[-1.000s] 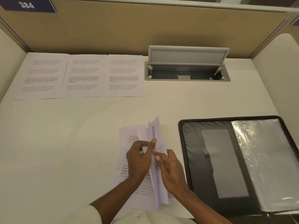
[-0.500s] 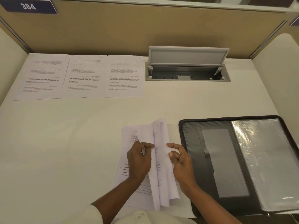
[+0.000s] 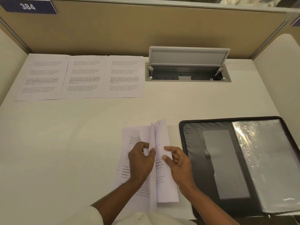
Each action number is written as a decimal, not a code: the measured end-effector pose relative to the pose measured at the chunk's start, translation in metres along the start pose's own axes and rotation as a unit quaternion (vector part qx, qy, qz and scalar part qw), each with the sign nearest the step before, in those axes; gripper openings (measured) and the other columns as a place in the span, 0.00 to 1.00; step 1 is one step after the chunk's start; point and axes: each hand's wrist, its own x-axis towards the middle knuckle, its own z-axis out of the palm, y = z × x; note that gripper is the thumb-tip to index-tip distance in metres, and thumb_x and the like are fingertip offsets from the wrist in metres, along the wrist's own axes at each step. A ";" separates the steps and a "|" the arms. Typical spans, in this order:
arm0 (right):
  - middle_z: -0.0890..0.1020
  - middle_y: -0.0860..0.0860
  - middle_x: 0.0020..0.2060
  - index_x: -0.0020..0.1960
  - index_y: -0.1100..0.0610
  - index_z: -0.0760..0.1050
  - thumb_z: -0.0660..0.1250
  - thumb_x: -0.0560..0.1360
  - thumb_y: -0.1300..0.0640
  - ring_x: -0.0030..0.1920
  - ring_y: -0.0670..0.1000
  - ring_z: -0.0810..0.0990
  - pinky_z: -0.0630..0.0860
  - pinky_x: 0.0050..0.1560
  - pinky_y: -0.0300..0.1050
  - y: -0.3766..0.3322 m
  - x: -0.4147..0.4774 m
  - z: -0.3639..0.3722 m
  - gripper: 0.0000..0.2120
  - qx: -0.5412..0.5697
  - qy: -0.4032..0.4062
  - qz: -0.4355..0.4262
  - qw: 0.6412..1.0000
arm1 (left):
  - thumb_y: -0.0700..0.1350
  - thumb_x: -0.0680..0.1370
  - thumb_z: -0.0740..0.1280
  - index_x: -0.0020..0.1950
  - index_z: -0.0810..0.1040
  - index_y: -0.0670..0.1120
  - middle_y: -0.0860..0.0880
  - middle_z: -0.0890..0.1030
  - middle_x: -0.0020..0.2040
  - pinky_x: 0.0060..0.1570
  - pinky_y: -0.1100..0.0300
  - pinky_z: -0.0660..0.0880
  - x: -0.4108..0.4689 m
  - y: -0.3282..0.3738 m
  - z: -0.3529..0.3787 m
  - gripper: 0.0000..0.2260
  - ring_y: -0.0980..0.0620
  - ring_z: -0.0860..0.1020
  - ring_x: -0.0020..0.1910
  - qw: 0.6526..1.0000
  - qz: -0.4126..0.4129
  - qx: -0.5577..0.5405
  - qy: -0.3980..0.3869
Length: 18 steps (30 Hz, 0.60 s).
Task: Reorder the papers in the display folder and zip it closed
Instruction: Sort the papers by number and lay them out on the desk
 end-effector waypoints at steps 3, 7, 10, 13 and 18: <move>0.86 0.55 0.47 0.58 0.43 0.82 0.67 0.84 0.61 0.50 0.60 0.85 0.84 0.52 0.65 0.004 0.002 -0.006 0.13 -0.003 0.026 0.016 1.000 | 0.44 0.80 0.75 0.50 0.81 0.54 0.62 0.84 0.42 0.43 0.55 0.85 0.002 0.000 -0.004 0.06 0.59 0.83 0.41 1.000 -0.015 -0.022 0.006; 0.86 0.52 0.48 0.60 0.43 0.81 0.62 0.86 0.61 0.51 0.62 0.85 0.84 0.52 0.67 0.004 0.002 -0.009 0.15 -0.006 0.026 0.027 0.999 | 0.41 0.80 0.74 0.64 0.75 0.55 0.58 0.85 0.54 0.46 0.61 0.84 0.002 -0.001 -0.007 0.17 0.63 0.84 0.48 0.998 -0.015 -0.059 0.013; 0.86 0.55 0.48 0.60 0.40 0.79 0.62 0.86 0.61 0.53 0.70 0.81 0.81 0.51 0.73 0.006 0.003 -0.006 0.16 -0.014 0.024 0.022 0.999 | 0.39 0.81 0.73 0.74 0.72 0.59 0.62 0.80 0.64 0.56 0.66 0.80 0.002 -0.002 -0.008 0.25 0.62 0.81 0.61 0.998 0.030 -0.059 0.011; 0.87 0.51 0.46 0.61 0.44 0.77 0.65 0.84 0.61 0.51 0.69 0.83 0.82 0.52 0.70 0.001 0.001 -0.004 0.13 -0.012 0.020 0.011 1.000 | 0.35 0.80 0.72 0.55 0.84 0.59 0.56 0.83 0.60 0.58 0.58 0.82 0.002 -0.005 -0.005 0.16 0.58 0.82 0.61 0.997 0.066 -0.021 0.026; 0.86 0.54 0.45 0.60 0.41 0.76 0.67 0.84 0.59 0.48 0.66 0.84 0.83 0.51 0.68 -0.006 0.001 -0.001 0.13 -0.009 -0.002 -0.003 1.000 | 0.42 0.81 0.73 0.50 0.84 0.58 0.61 0.85 0.51 0.53 0.67 0.80 -0.003 0.003 -0.002 0.09 0.64 0.82 0.53 0.999 0.020 -0.035 0.020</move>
